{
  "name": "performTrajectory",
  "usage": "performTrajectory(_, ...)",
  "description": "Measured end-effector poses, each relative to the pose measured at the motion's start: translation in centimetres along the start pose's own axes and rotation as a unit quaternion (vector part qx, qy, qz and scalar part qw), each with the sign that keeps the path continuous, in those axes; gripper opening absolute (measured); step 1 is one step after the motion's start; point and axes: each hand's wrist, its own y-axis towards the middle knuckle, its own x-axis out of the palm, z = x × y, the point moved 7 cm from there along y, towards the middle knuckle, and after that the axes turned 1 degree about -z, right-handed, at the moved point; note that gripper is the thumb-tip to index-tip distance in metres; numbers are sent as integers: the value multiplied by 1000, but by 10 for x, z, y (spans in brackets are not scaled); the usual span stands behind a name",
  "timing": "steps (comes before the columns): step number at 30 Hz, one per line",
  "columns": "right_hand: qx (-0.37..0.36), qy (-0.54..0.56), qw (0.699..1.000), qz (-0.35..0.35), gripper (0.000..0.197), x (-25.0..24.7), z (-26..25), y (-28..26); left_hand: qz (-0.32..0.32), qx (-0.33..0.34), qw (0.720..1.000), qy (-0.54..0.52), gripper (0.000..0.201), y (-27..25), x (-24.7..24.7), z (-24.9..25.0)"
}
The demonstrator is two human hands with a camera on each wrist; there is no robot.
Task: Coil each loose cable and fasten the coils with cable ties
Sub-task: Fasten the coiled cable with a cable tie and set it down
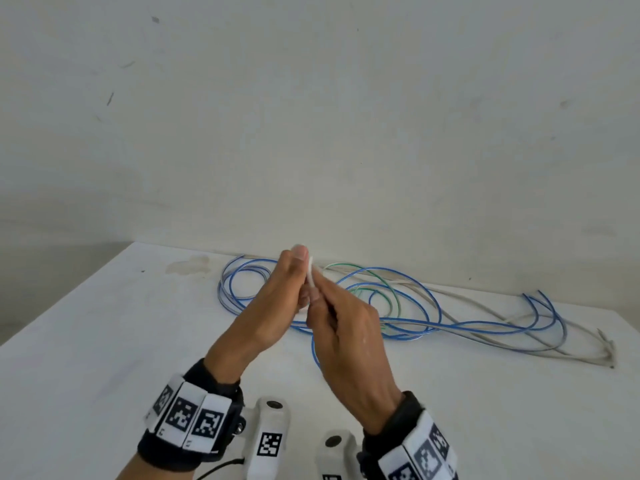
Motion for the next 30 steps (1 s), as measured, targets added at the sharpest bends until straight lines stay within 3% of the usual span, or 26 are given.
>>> performTrajectory(3,13,23,1000,-5,31,7,-2,-3,7,20,1000,-6,82,0,-7,8)
performTrajectory(7,76,138,983,96,29,-15,15,3,-49,54,997,-7,69,-3,-2,17)
performTrajectory(11,61,168,977,113,25,-20,13,-1,-95,32,995,-21,80,-5,9,15)
performTrajectory(14,30,101,990,95,20,-10,6,-4,-64,7,997,-33,63,-7,11,12)
performTrajectory(17,-9,-22,1000,8,25,2,-1,-3,-16,20,998,-58,63,-4,2,5)
performTrajectory(21,-14,-24,999,-21,38,2,1,0,67,-3,986,-156,34,-2,-2,4)
performTrajectory(22,-22,-20,999,-19,37,1,0,0,86,-8,978,-187,32,-1,-3,4)
performTrajectory(24,-22,1,999,-37,29,2,-1,-1,106,-11,951,-292,48,-1,-8,7)
performTrajectory(27,2,38,996,-82,19,6,1,-1,98,-2,878,-468,35,2,-28,12)
performTrajectory(30,4,35,993,-109,21,7,1,0,88,5,848,-523,31,1,-45,12)
